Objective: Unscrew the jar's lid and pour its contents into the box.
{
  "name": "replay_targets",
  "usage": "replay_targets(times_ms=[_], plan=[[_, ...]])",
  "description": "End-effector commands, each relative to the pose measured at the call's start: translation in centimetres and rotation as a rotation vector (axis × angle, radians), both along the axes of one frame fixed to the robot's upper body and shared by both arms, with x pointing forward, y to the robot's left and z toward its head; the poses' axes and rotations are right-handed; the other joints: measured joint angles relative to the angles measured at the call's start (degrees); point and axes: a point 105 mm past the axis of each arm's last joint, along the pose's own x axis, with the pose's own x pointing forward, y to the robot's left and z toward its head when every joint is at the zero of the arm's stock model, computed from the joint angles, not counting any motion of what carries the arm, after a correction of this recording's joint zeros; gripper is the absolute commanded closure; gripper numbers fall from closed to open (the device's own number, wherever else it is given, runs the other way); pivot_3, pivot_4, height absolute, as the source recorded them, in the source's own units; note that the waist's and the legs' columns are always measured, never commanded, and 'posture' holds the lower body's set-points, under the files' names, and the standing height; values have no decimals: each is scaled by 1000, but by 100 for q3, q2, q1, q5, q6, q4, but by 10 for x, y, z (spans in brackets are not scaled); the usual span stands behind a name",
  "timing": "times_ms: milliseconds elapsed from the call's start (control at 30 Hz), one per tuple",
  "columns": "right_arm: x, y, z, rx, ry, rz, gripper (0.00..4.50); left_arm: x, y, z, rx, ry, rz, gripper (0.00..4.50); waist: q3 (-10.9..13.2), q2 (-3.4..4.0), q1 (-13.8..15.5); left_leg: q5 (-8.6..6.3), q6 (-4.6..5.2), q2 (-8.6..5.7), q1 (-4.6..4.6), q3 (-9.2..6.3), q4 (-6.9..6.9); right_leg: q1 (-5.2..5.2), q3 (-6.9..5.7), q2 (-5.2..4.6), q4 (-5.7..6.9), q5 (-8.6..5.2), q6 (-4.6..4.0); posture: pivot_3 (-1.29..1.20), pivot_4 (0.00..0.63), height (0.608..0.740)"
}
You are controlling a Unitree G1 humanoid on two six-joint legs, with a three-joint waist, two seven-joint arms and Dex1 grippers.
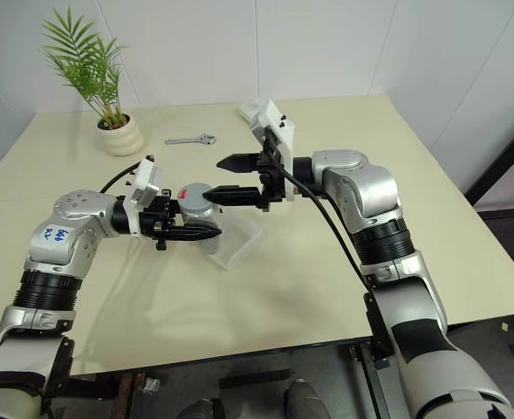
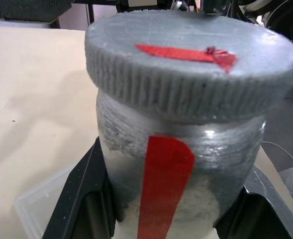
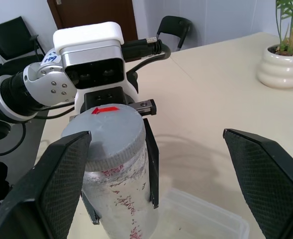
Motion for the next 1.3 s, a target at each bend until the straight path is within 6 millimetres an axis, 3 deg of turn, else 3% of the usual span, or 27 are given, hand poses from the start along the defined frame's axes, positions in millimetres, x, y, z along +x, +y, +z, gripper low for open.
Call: replay_targets(times_ms=[33,233,533,700,867,1067,1233,1300], plan=[[-12,-2,13,56,-13,66,35,-5,2,10,-1,-48,-14,2570,0,0,7,0,0,0,0,0,0,1,0,0,-1,0,0,0,150,740],[-24,10,23,104,18,123,35,-5,3,9,0,-40,-10,2570,0,0,0,0,0,0,0,0,0,0,0,0,-1,0,0,0,150,740],[-28,30,13,37,-7,122,35,-5,2,8,0,-36,-14,2570,0,0,11,0,0,0,-1,0,1,0,0,-1,0,0,0,0,150,740],[-26,33,4,-11,-45,112,35,-6,2,8,0,-36,-14,2570,0,0,5,0,0,0,-1,-1,0,0,0,0,0,0,0,0,150,740],[-23,33,7,17,-43,101,35,-6,2,8,0,-35,-11,2570,0,0,6,0,0,0,-1,0,0,0,-1,-1,-1,0,0,0,150,740],[-23,32,9,33,-46,99,1864,-6,2,8,-1,-35,-9,2570,0,0,5,0,0,0,-1,-1,0,0,-1,0,0,0,0,0,150,740],[-24,30,20,122,13,93,1970,-5,3,9,0,-37,-6,2570,0,0,3,0,0,0,-1,-1,0,0,-1,-1,0,0,0,0,150,740],[-28,26,44,283,128,125,1970,-5,4,9,0,-37,-4,2570,0,0,0,0,0,0,0,-1,-1,0,-1,0,1,0,0,0,150,740]])
